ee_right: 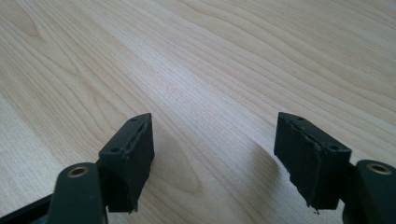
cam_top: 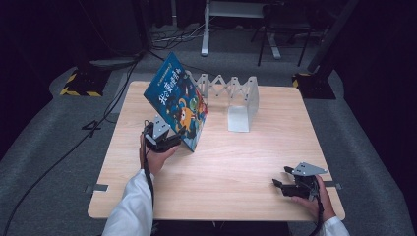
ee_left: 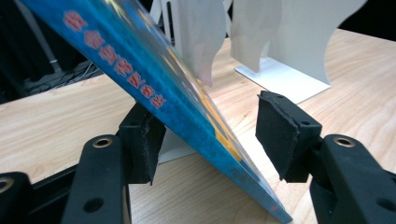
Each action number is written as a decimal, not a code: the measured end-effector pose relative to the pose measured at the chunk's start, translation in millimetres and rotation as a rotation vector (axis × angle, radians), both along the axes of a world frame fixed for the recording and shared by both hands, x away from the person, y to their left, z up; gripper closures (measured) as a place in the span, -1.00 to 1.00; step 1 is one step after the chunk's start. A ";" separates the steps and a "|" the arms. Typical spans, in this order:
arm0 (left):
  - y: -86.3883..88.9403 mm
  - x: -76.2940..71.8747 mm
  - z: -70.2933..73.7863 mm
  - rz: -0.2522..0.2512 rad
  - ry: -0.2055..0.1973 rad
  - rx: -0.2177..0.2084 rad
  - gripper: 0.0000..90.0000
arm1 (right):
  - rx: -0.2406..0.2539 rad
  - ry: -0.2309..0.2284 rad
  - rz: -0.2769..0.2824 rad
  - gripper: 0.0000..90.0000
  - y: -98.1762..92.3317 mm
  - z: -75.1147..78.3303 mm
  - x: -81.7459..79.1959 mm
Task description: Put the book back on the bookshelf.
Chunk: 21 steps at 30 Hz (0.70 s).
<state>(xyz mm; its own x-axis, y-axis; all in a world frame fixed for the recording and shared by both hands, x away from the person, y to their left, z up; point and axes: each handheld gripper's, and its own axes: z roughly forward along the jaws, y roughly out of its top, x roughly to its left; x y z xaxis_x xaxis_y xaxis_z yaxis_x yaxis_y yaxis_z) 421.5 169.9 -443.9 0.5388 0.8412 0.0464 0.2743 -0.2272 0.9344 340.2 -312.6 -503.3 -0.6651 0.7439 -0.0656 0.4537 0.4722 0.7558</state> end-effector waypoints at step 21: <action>4.9 -6.5 13.4 -0.131 0.105 0.082 -0.59 | -0.008 -0.012 -0.055 -0.37 -2.4 6.8 1.3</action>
<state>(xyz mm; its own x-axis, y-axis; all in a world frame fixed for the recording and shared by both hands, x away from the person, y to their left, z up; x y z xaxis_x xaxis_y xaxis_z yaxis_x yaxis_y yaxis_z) 415.0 174.8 -430.4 0.6493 0.7589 0.0501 0.3319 -0.3420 0.8792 341.5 -315.0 -496.5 -0.6221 0.7790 -0.0789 0.4704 0.4524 0.7576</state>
